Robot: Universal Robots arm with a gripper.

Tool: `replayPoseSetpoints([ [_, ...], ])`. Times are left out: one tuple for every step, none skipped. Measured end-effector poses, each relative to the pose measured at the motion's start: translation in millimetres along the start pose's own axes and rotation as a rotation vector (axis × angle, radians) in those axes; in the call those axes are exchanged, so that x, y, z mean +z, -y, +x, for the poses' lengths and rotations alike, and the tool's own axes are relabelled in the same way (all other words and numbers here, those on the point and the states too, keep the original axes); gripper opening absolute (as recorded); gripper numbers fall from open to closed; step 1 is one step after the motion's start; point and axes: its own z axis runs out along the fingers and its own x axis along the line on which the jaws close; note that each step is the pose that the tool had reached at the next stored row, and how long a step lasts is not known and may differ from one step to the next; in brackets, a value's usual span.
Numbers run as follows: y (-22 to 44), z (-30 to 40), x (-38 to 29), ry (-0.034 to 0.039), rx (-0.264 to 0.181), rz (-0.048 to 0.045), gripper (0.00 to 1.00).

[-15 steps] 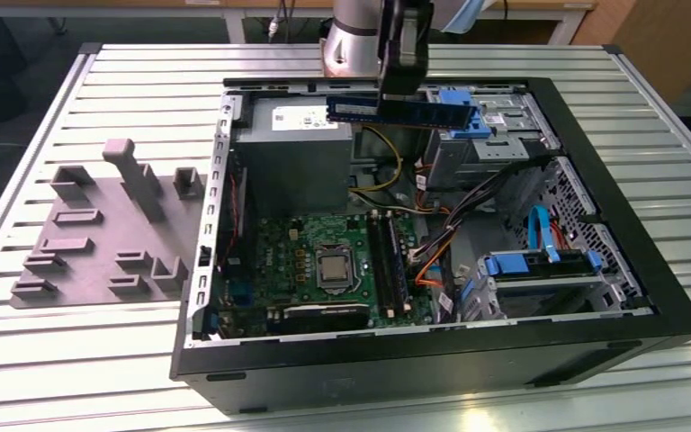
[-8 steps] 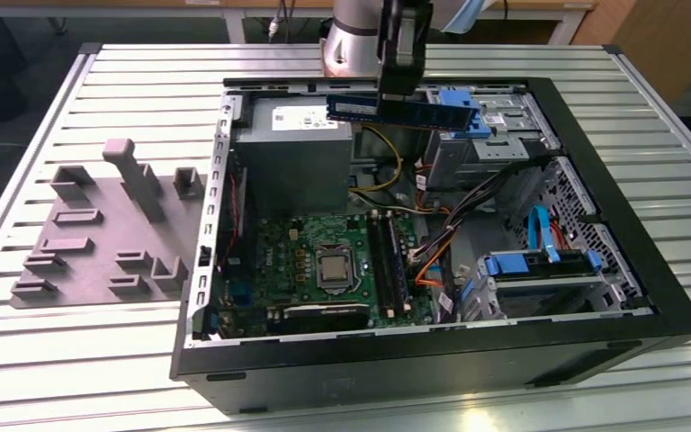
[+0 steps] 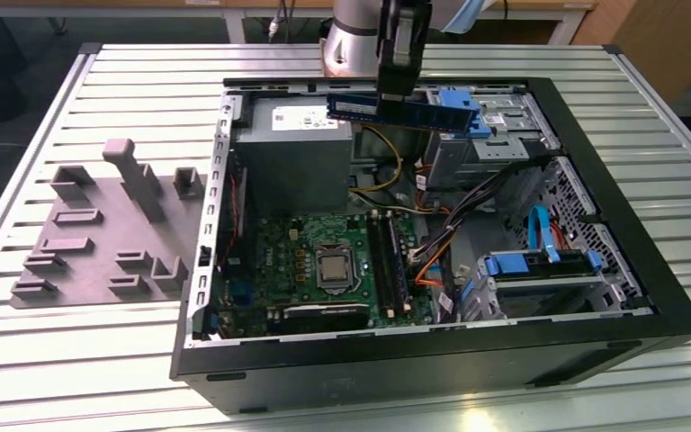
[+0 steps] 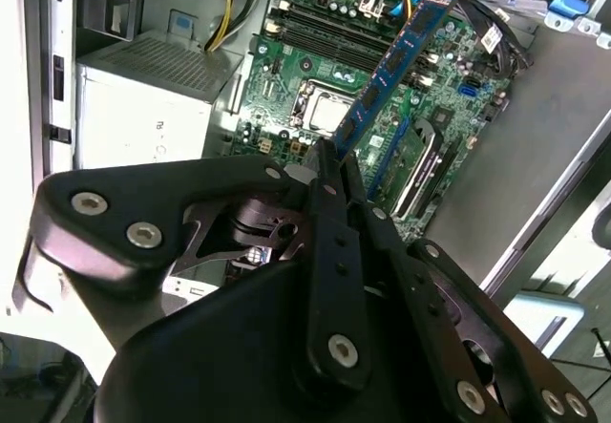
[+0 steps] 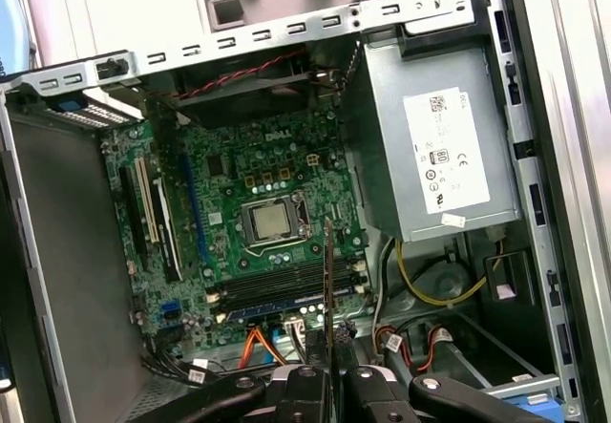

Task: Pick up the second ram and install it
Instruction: 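Insert the second ram into the second slot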

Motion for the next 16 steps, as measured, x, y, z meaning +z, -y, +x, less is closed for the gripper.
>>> replayPoseSetpoints([
  [0.0, 0.0, 0.0, 0.0, 0.004, 0.0001, 0.14],
  [0.0, 0.0, 0.0, 0.0, 0.008, 0.0001, 0.14],
  [0.0, 0.0, 0.0, 0.0, 0.012, 0.0001, 0.14],
  [0.0, 0.0, 0.0, 0.0, 0.017, 0.0002, 0.14],
  [0.0, 0.0, 0.1, 0.0, 0.021, 0.0002, 0.14],
  [0.0, 0.0, 0.1, 0.0, 0.025, 0.0003, 0.14],
  [0.0, 0.0, 0.1, -0.0001, 0.029, 0.0003, 0.14],
  [0.0, 0.0, 0.1, 0.0, 0.033, 0.0003, 0.14],
  [0.0, 0.0, 0.1, 0.0, 0.037, 0.0004, 0.14],
  [0.0, 0.0, 0.1, 0.0, 0.041, 0.0004, 0.14],
  [0.0, 0.0, 0.1, 0.0, 0.055, 0.0006, 0.14],
  [0.0, 0.0, 0.1, -0.0001, 0.059, 0.0006, 0.14],
  [0.0, 0.0, 0.1, -0.0001, 0.063, 0.0006, 0.14],
  [0.0, 0.0, 0.1, -0.0001, 0.066, 0.0007, 0.14],
  [0.0, 0.0, 0.1, -0.0001, 0.07, 0.0007, 0.14],
  [0.0, 0.0, 0.1, -0.0001, 0.074, 0.0007, 0.14],
])
